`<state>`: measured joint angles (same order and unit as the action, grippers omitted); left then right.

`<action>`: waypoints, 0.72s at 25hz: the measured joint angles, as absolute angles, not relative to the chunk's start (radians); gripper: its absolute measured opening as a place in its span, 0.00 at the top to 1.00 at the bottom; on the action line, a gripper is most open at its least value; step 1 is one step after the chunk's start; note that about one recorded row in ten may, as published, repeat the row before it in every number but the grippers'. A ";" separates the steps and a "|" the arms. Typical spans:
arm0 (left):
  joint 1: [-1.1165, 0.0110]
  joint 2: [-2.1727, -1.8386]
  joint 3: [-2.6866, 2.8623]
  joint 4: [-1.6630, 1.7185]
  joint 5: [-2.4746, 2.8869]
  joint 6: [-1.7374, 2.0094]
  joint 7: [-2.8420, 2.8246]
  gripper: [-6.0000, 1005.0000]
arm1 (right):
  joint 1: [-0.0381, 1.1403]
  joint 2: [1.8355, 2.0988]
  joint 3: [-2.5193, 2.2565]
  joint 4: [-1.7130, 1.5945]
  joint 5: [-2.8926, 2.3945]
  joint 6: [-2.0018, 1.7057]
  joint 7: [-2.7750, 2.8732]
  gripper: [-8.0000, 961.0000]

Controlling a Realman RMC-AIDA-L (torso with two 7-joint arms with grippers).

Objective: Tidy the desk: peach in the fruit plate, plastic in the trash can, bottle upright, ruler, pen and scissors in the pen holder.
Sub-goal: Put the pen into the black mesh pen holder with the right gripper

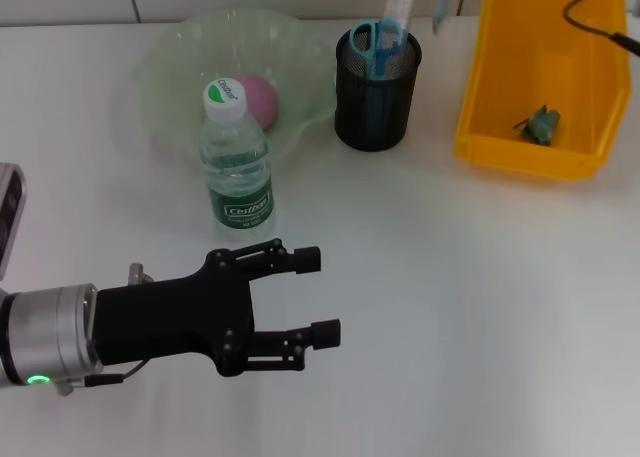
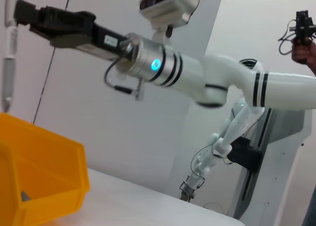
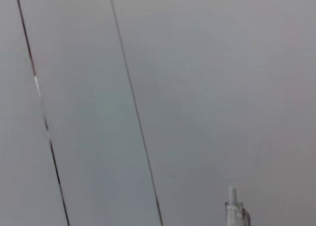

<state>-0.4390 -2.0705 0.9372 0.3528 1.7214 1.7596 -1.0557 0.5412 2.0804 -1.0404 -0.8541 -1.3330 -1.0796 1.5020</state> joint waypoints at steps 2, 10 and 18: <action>-0.439 -2.071 0.937 0.353 1.716 1.759 -1.056 0.16 | 0.560 2.081 -1.040 -0.801 -1.294 -1.074 1.447 0.85; -0.439 -2.070 0.937 0.353 1.692 1.758 -1.048 0.16 | 0.728 2.088 -1.046 -0.382 -1.096 -1.023 1.088 0.81; -0.442 -2.069 0.936 0.353 1.690 1.745 -1.039 0.16 | 0.773 2.093 -1.048 -0.265 -1.044 -0.967 1.017 0.78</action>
